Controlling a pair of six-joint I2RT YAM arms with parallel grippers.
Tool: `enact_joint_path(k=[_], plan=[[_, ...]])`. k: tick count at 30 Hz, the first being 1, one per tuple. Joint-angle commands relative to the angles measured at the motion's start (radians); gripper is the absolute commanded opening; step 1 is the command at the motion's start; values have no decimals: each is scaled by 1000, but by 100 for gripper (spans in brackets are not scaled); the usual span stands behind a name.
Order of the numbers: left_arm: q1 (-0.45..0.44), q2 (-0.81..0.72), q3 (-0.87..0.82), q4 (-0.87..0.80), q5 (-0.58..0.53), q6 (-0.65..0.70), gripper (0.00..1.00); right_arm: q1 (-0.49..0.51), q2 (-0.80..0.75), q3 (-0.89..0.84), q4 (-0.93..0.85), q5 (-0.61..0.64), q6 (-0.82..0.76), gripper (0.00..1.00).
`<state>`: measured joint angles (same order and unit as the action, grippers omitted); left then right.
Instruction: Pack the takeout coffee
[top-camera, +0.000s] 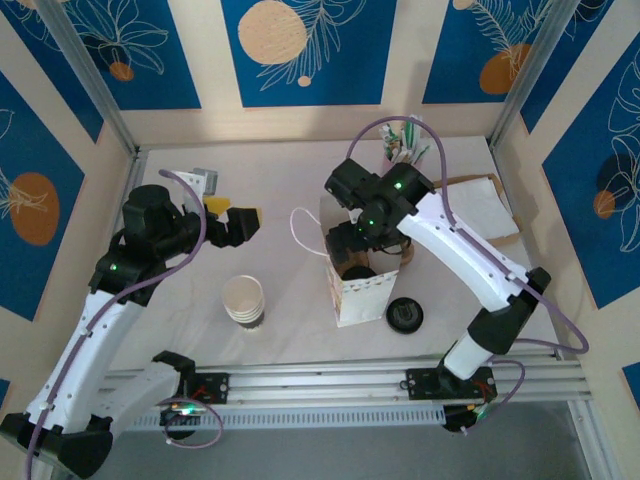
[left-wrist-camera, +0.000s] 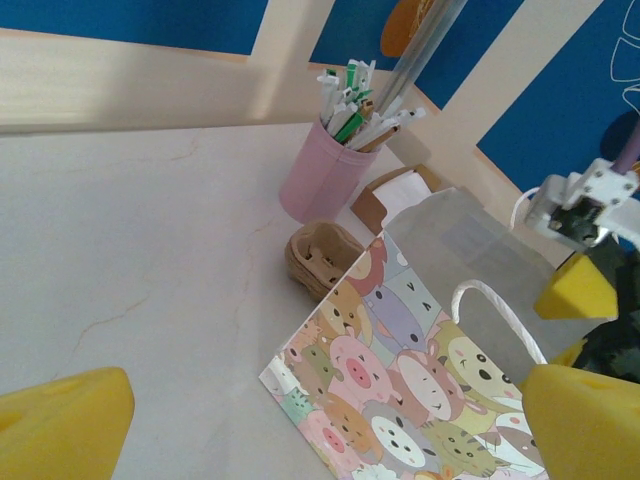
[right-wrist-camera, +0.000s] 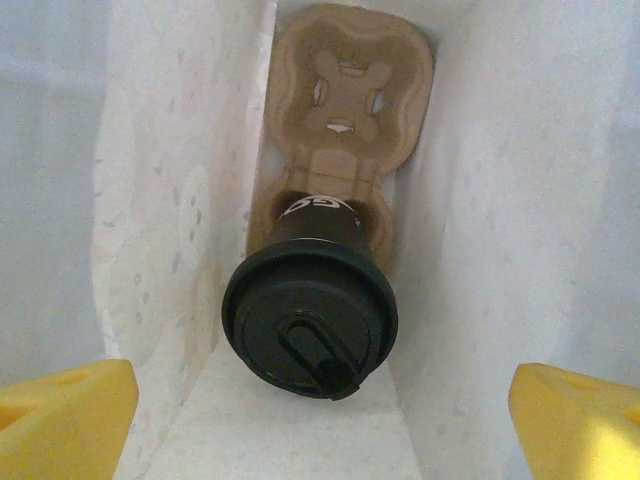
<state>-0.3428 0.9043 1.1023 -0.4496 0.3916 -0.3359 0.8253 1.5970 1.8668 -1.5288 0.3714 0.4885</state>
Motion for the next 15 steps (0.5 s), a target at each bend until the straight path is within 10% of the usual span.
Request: enact_joint_path(k=[1, 15], plan=[[-11, -19, 31, 15, 28, -15, 100, 12, -47, 34, 16, 24, 13, 95], [-12, -42, 24, 32, 20, -26, 100, 23, -203, -46, 176, 79, 0, 94]])
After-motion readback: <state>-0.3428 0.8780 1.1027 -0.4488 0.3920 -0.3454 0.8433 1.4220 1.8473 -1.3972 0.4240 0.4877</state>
